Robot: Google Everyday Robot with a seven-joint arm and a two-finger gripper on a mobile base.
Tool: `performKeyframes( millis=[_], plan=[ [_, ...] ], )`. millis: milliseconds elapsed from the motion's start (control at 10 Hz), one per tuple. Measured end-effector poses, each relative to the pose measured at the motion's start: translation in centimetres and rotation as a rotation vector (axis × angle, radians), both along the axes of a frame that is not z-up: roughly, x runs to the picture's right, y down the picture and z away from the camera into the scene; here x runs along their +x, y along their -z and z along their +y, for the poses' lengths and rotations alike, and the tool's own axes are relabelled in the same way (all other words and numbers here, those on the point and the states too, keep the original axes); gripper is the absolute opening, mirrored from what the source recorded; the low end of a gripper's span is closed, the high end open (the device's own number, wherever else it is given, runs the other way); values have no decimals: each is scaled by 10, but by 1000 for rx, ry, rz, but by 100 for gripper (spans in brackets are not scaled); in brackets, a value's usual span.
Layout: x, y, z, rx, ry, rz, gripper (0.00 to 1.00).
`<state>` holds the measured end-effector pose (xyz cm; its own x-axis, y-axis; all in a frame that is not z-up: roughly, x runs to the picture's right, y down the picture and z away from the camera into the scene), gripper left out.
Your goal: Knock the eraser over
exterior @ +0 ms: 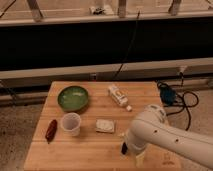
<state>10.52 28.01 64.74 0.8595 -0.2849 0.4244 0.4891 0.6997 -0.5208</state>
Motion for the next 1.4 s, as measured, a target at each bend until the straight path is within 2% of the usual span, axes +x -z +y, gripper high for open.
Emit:
performKeyframes(
  millis=[1400],
  plan=[
    [2,-3,2,-5,-7,-23,80]
  ],
)
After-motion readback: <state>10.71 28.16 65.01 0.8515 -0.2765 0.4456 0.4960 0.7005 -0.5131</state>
